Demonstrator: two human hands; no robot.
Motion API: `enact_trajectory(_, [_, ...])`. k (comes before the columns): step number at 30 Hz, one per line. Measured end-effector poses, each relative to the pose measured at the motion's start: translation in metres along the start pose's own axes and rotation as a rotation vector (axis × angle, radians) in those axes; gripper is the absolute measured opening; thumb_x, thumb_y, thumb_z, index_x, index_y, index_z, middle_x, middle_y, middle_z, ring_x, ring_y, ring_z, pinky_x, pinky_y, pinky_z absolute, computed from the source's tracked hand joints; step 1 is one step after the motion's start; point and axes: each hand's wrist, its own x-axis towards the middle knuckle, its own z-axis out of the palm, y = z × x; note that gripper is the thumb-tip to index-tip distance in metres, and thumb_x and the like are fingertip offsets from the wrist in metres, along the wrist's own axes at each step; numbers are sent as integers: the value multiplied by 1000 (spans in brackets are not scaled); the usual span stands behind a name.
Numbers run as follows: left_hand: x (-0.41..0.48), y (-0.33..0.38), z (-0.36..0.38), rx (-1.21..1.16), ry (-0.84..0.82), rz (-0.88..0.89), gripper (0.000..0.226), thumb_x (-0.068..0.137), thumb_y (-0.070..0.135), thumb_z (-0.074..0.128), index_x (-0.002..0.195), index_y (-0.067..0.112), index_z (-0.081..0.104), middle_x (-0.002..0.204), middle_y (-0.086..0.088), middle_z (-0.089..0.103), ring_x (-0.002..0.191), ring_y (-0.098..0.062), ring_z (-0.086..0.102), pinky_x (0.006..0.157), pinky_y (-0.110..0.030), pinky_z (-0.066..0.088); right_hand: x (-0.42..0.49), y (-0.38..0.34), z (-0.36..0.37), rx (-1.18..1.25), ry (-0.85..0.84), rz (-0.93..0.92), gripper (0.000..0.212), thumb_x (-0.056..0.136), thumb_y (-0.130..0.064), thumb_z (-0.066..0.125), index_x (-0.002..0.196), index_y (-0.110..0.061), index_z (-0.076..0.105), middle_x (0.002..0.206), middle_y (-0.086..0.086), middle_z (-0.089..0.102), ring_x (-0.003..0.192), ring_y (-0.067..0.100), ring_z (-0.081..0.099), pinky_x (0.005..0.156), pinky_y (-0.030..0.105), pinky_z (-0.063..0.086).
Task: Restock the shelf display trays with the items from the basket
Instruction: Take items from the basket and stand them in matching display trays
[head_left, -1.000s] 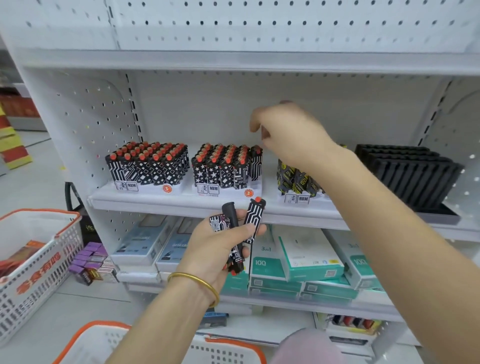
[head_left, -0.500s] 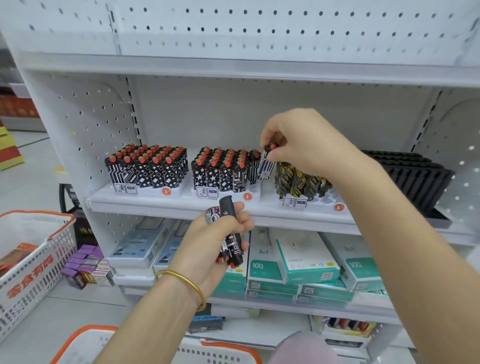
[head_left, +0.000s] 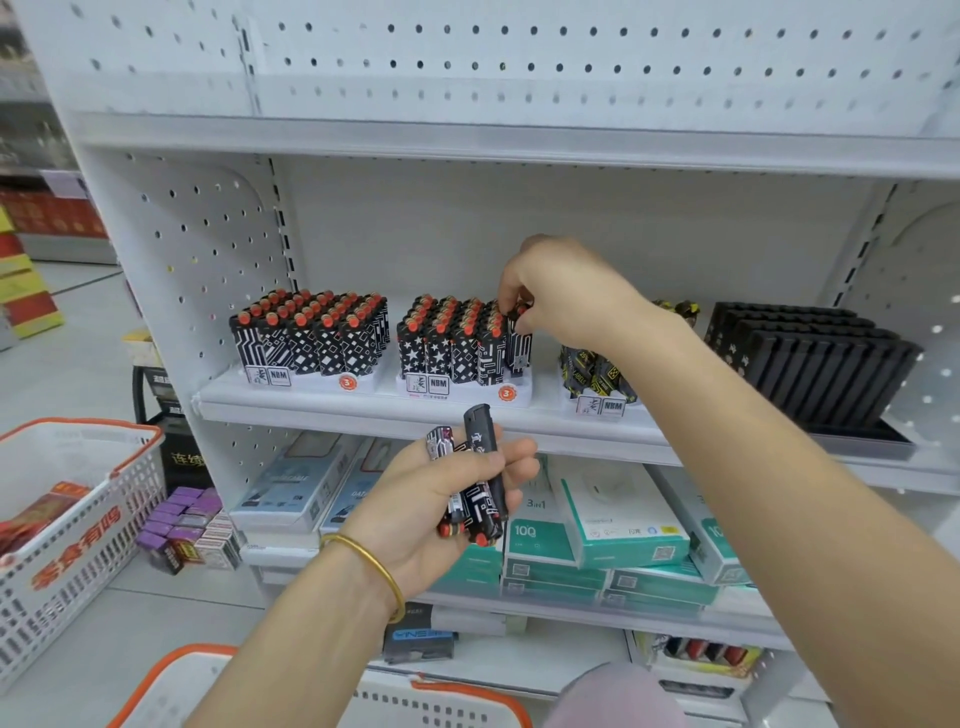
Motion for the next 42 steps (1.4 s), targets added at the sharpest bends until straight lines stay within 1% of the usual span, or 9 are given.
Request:
enact_trajectory(4, [-1, 0, 0, 15, -4, -5, 21, 87, -10, 50, 106, -3, 54, 88, -19, 72, 69, -21, 71, 53, -25, 55, -1, 2, 4, 8, -27, 3, 23, 79, -10, 71, 102, -16, 68, 105, 6, 55, 91, 28, 56, 70, 26, 39])
enact_trajectory(11, [1, 2, 2, 36, -18, -8, 20, 86, -9, 51, 104, -2, 56, 88, -18, 72, 67, -19, 70, 52, -25, 55, -4, 4, -3, 53, 32, -43, 20, 81, -5, 61, 99, -15, 65, 92, 1, 49, 83, 19, 48, 68, 24, 34])
enact_trajectory(15, [3, 1, 4, 53, -23, -2, 22, 87, -10, 50, 106, -1, 56, 87, -17, 73, 66, -18, 70, 53, -25, 55, -7, 0, -3, 84, 18, -41, 4, 83, -15, 64, 84, -14, 60, 86, 2, 54, 84, 20, 51, 68, 26, 37])
enact_trajectory(21, [5, 0, 4, 64, -10, 7, 29, 86, -11, 51, 113, -3, 55, 90, -17, 73, 68, -17, 70, 53, -24, 54, -5, 5, -1, 31, 3, -29, 25, 81, -2, 65, 105, -8, 61, 102, 8, 52, 88, 26, 52, 71, 28, 39])
enact_trajectory(24, [4, -1, 3, 61, -11, 5, 30, 86, -11, 51, 115, -5, 55, 92, -18, 72, 71, -18, 71, 54, -24, 55, -6, 4, 2, 29, 35, -30, 25, 79, -5, 69, 103, -9, 64, 108, 9, 51, 93, 29, 55, 75, 31, 44])
enact_trajectory(27, [4, -1, 3, 56, -10, 2, 29, 86, -11, 51, 115, -6, 54, 95, -18, 72, 75, -20, 72, 56, -25, 56, -5, 6, 4, 38, 88, -32, 24, 76, -10, 73, 99, -15, 67, 95, 0, 45, 93, 27, 54, 74, 32, 45])
enact_trajectory(31, [3, -1, 3, 57, -16, 2, 25, 86, -10, 51, 110, -4, 56, 97, -19, 72, 79, -21, 72, 60, -25, 58, -4, 5, 9, 34, 38, -12, 25, 79, -10, 70, 102, -17, 66, 104, 6, 57, 94, 29, 58, 76, 32, 47])
enact_trajectory(37, [0, 0, 3, 80, -23, 22, 23, 86, -12, 50, 107, -5, 58, 99, -20, 71, 84, -24, 72, 65, -28, 58, -11, -3, 10, -120, 141, -10, 18, 84, -5, 60, 99, -13, 64, 108, 9, 57, 97, 31, 56, 67, 30, 39])
enact_trajectory(42, [-3, 3, 4, 103, -34, 70, 21, 87, -12, 49, 99, -1, 62, 98, -19, 72, 84, -24, 72, 69, -29, 57, -48, -20, -14, 231, 238, -29, 18, 90, -22, 58, 103, -17, 69, 98, 0, 66, 91, 18, 58, 83, 30, 46])
